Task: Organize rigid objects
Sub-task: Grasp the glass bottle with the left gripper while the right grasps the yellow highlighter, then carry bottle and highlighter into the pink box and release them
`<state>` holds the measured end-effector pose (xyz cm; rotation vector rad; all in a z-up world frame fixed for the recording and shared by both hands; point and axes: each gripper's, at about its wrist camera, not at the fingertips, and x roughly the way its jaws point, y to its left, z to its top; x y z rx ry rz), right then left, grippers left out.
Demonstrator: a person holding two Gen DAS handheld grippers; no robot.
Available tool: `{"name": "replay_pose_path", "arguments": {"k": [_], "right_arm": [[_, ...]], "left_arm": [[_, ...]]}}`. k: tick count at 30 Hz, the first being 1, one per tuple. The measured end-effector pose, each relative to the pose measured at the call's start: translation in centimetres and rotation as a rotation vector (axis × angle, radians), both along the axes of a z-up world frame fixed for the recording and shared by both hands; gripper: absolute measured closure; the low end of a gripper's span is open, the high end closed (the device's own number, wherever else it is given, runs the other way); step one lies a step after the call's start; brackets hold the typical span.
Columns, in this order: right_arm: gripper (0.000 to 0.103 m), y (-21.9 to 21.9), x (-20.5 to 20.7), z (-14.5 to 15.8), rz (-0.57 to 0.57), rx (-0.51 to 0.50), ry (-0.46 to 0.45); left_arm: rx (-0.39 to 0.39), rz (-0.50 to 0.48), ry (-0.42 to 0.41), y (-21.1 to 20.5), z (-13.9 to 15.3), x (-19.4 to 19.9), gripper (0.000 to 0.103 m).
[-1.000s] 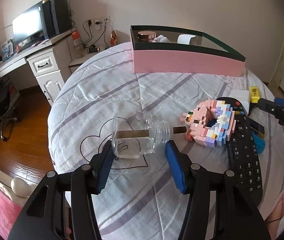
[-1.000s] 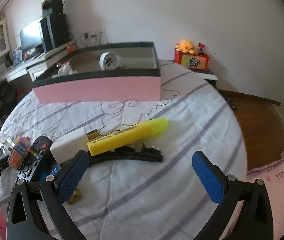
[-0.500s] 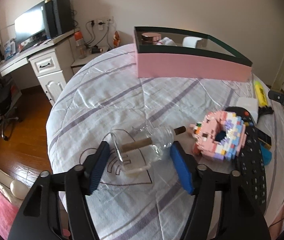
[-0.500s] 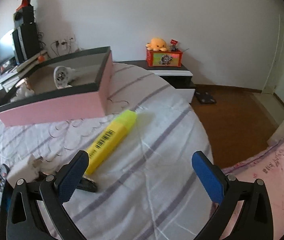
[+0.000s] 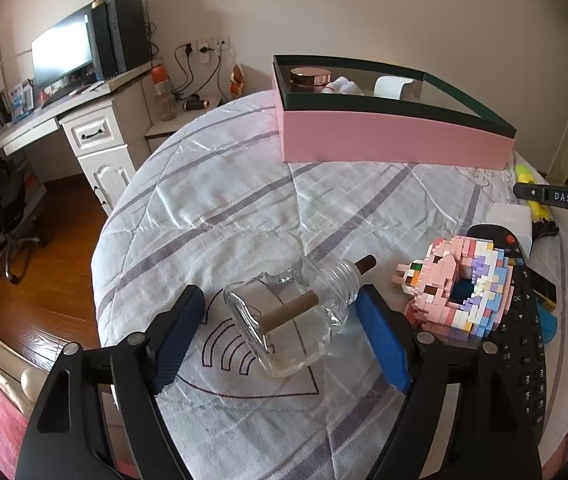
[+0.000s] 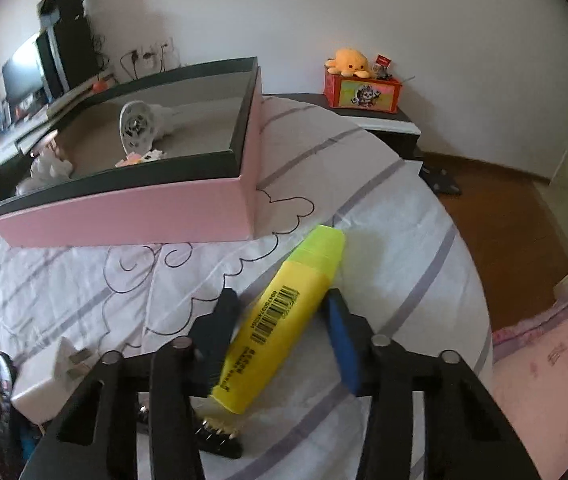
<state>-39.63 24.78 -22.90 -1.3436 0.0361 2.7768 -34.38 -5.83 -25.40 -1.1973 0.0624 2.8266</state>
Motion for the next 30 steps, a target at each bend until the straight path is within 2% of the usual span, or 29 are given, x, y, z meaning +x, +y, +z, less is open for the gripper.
{"name": "replay_pose_path", "arguments": {"k": [2,4,5,9,18,23,30], "right_arm": [[0.082,0.1,0.2,0.2,0.01,0.001,0.01],[0.085,0.4,0.5,0.2,0.02,-0.019,0.017],[0.086,0.5,0.5,0.2,0.023,-0.02,0.018],[0.088,0.5,0.6,0.4,0.03,-0.021,0.023],[0.088,1.2,1.7,1.5,0.047,-0.08,0.061],[0.088,0.9,3.1,3.4,0.068,-0.11,0.113],[0.088,-1.2,5.2,5.9,0.124,-0.091,0.174]], "left_arm": [[0.0,0.001,0.002,0.0,0.0,-0.1,0.021],[0.006,0.004,0.007,-0.1,0.1,0.0,0.029],[0.006,-0.002,0.008,-0.1,0.2,0.0,0.042],[-0.022,-0.029,0.008,0.1,0.3,0.2,0.042],[-0.016,-0.039,0.013,0.1,0.9,0.8,0.044],[-0.014,-0.047,0.044,0.3,2.4,1.5,0.044],[-0.019,-0.071,0.091,1.1,4.6,2.8,0.044]]}}
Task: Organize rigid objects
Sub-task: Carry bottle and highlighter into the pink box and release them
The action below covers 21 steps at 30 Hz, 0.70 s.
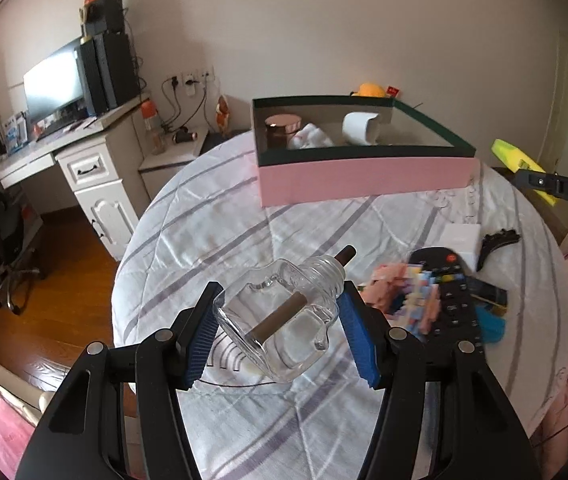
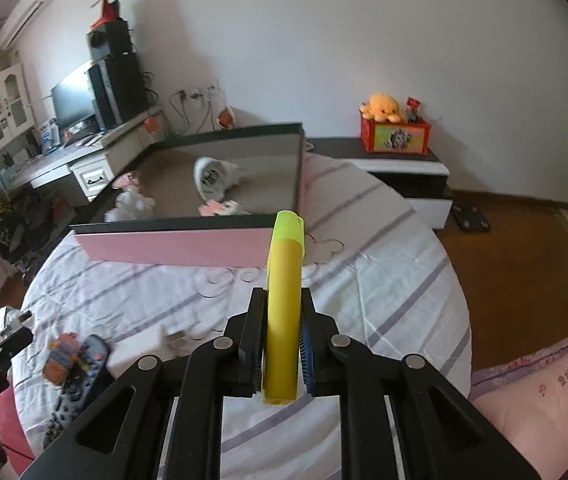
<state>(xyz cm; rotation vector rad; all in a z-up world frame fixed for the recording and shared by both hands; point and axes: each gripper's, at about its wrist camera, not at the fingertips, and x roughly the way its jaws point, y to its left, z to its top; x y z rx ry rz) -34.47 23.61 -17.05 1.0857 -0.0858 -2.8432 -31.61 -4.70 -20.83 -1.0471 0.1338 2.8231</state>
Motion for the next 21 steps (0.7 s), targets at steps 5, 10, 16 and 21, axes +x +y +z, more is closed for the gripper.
{"name": "replay_pose_path", "arguments": {"k": [5,10,16,21], "right_arm": [[0.088,-1.5,1.7,1.3,0.024,0.017,0.039],[0.088,-2.3,3.1,2.6,0.057,0.026,0.069],[0.088,-3.0,3.6,4.0,0.086,0.038,0.104],[0.088,-3.5,3.1,5.1,0.106,0.043,0.128]], "left_arm": [[0.001,-0.023,0.016,1.0,1.2,0.4,0.044],[-0.001,-0.04,0.056,2.1,3.0,0.6,0.044],[-0.007,-0.063,0.105,3.2,5.6,-0.4,0.044],[-0.012,-0.08,0.152,4.1,8.4,-2.0,0.044]]}}
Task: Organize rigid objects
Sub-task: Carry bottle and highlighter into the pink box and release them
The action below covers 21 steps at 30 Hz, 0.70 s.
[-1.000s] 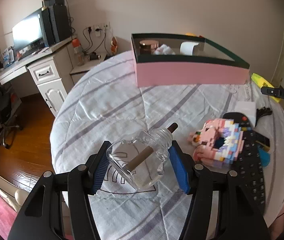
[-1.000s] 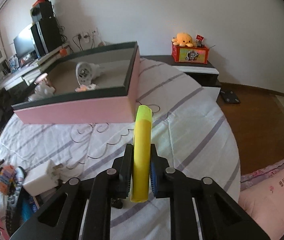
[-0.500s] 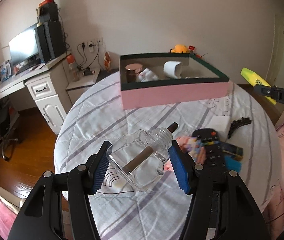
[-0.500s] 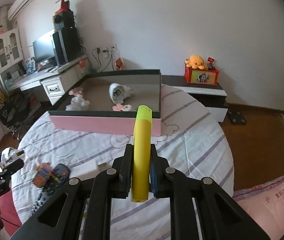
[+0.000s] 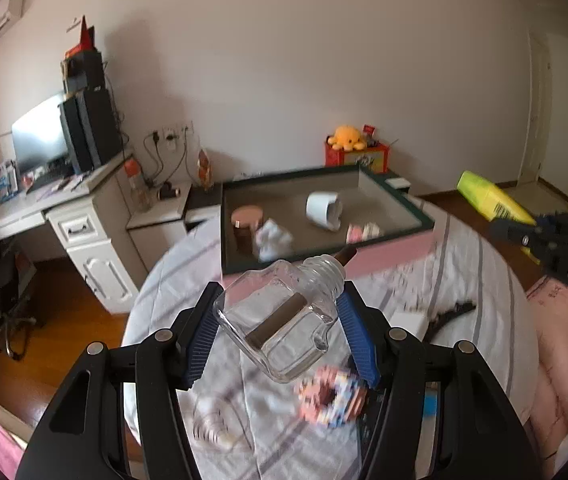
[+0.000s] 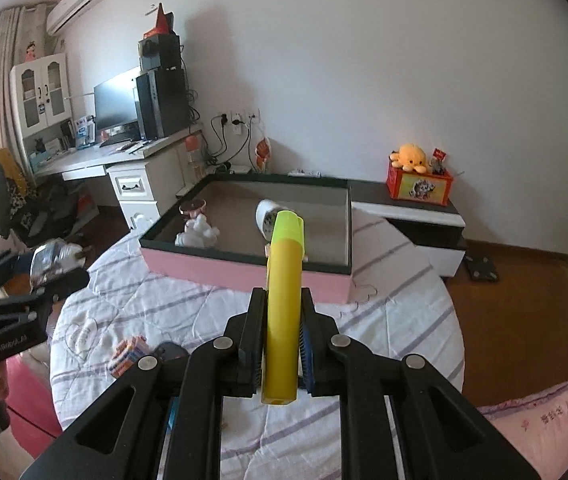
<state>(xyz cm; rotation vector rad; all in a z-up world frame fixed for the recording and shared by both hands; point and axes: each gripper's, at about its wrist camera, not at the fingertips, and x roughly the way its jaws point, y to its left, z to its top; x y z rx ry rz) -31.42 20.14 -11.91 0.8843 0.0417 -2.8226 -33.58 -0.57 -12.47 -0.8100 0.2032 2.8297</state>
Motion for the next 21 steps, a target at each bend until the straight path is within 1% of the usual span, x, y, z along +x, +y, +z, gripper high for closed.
{"name": "replay_pose_path", "arguments": {"k": [3,6,9,11,15,18,21], "right_arm": [[0.088,-0.4,-0.5,0.5,0.01,0.003,0.016],[0.088,-0.6,-2.0,1.0,0.02,0.015,0.021],[0.088,-0.6,-3.7,1.0,0.025,0.025,0.015],[0.088,-0.5,-5.3,0.9,0.033,0.03,0.001],[0.088,-0.4,-8.9,0.2,0.042,0.034,-0.033],[0.088,-0.1,-11.7,-0.8,0.045,0.036,-0.071],[0.088,0.1,-14.8,-2.1,0.043,0.037,-0.12]], "left_arm": [[0.005,-0.018,0.016,0.5,1.2,-1.3,0.044],[0.004,-0.033,0.016,1.2,1.9,-3.0,0.044],[0.003,-0.053,0.003,1.8,2.4,-5.5,0.044],[-0.015,-0.066,-0.009,2.4,2.4,-7.5,0.044],[-0.032,-0.076,-0.054,3.5,1.6,-11.7,0.044],[-0.052,-0.09,-0.098,4.5,0.5,-15.0,0.044],[-0.073,-0.103,-0.158,5.4,-0.8,-18.2,0.044]]}}
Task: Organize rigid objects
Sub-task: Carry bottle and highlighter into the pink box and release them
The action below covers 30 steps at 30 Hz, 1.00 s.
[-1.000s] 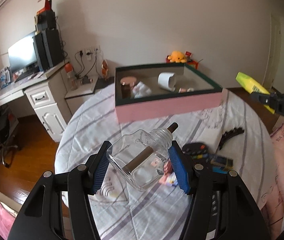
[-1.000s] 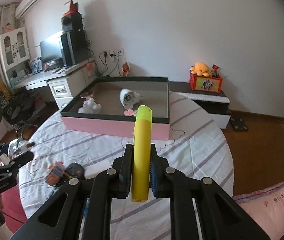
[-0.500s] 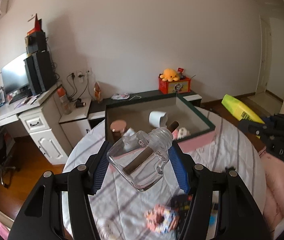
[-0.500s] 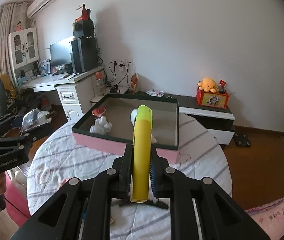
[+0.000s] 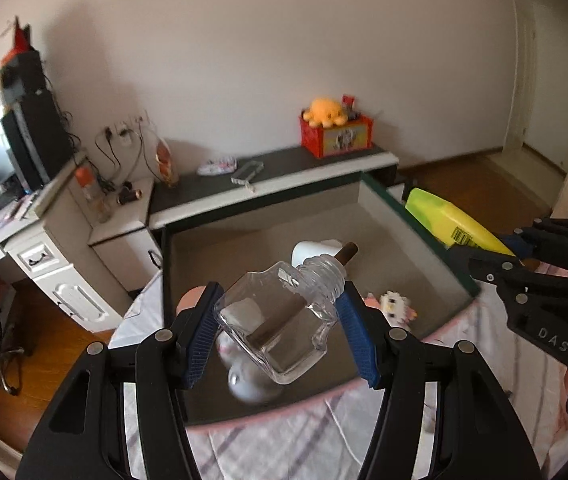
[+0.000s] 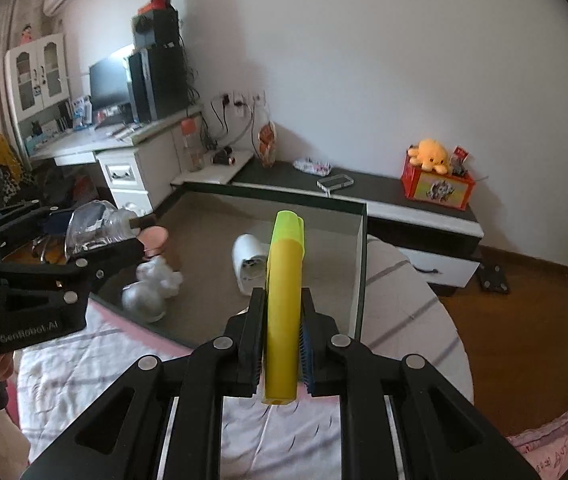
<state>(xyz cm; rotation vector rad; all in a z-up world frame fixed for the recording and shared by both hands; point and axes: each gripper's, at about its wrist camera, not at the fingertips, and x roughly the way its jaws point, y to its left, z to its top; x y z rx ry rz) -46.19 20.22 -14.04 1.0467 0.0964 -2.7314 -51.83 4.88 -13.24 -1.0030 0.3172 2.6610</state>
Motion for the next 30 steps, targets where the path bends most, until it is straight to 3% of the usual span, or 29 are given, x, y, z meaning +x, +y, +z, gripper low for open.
{"name": "replay_pose_path", "arguments": {"k": [6,11,20,21,25,28,30], "right_arm": [[0.088,0.0,-5.0,-3.3,0.007,0.033,-0.109],[0.088,0.2,-6.7,-4.9,-0.001,0.062,-0.159],[0.087,0.5,-7.1,-5.3,-0.022,0.07,-0.172],[0.087,0.6,-7.0,-5.2,-0.023,0.062,-0.173],[0.068,0.5,-6.4,-4.9,-0.024,0.056,-0.165],[0.062,0.5,-5.6,-4.2,-0.025,0.044,-0.15],[0.051,0.5,-4.9,-3.6,-0.03,0.042,-0.133]], "left_arm": [[-0.045,0.023,-0.082,0.8,-2.7,-5.5,0.044],[-0.069,0.034,-0.12,1.2,-4.3,-7.1,0.044],[-0.092,0.041,-0.136,1.7,-5.7,-7.7,0.043],[-0.089,0.045,-0.131,1.6,-5.6,-7.7,0.041],[-0.091,0.044,-0.109,1.4,-5.0,-6.9,0.023],[-0.094,0.056,-0.081,1.2,-4.2,-5.8,0.011],[-0.09,0.069,-0.066,0.8,-3.6,-5.1,0.004]]}}
